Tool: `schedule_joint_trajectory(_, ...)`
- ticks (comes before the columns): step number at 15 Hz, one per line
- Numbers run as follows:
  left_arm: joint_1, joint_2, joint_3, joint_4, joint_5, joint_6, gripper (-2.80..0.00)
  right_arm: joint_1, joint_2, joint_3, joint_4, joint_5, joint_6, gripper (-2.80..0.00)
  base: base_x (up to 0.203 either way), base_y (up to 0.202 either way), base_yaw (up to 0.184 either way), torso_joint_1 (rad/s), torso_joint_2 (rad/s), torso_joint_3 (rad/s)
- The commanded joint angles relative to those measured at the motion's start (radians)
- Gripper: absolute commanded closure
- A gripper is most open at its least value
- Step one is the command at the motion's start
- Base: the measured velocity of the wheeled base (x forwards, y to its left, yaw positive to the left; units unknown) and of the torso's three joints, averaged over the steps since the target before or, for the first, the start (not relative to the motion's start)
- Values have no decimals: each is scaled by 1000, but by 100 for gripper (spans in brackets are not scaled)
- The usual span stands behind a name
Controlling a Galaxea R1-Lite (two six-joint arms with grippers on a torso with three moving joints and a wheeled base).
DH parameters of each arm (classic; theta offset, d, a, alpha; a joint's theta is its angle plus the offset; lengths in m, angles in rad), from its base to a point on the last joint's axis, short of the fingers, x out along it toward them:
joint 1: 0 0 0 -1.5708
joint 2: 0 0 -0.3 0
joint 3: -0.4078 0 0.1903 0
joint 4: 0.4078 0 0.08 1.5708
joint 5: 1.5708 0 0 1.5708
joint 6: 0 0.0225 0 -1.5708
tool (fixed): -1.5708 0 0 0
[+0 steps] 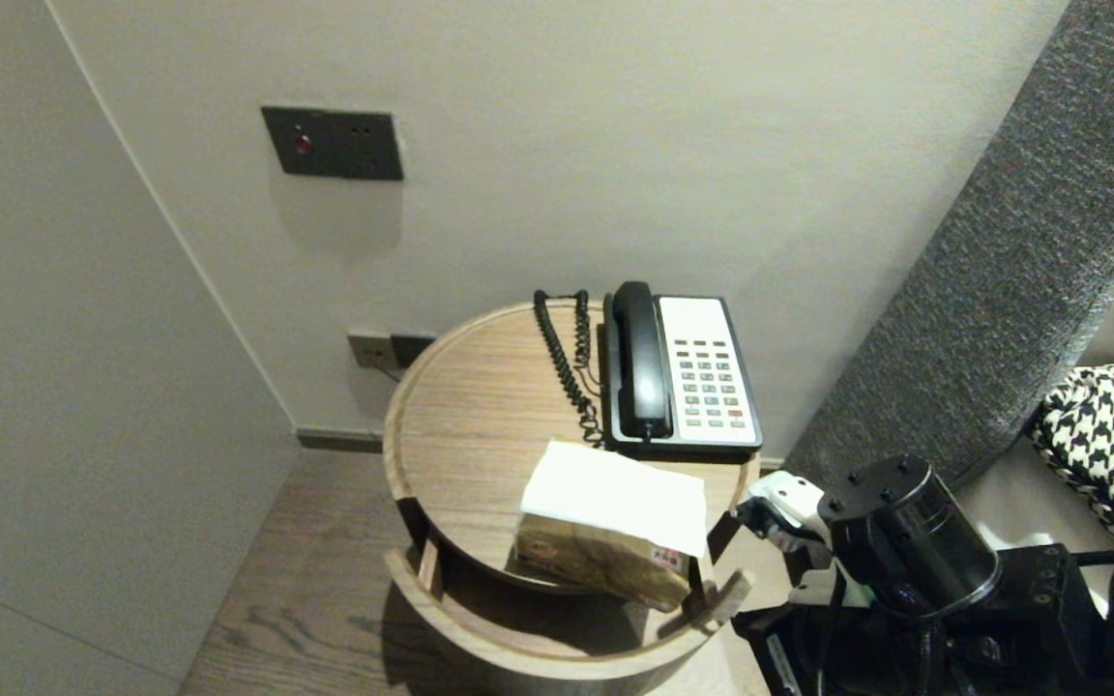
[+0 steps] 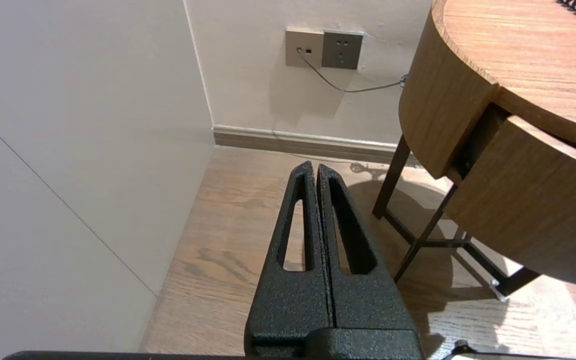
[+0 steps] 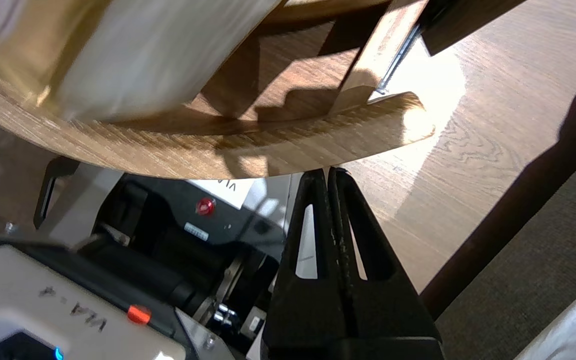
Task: Close the nightstand drawer
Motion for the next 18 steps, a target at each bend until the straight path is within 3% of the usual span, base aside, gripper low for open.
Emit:
schedule_joint_trajectory(1,1,-2,0,0,1,0,0,-17,24,-19,-1,-2,3,0,0,0,0,0,0,0)
schedule_joint_trajectory(6,1,-2,0,0,1,0,0,-18,72,-72,-3,-52,8,0,0,0,0,0,0,0)
schedule_joint_trajectory(18,0,-2,0,0,1,0,0,-73,77,-97,-3,-64,11,0,0,0,0,0,0,0)
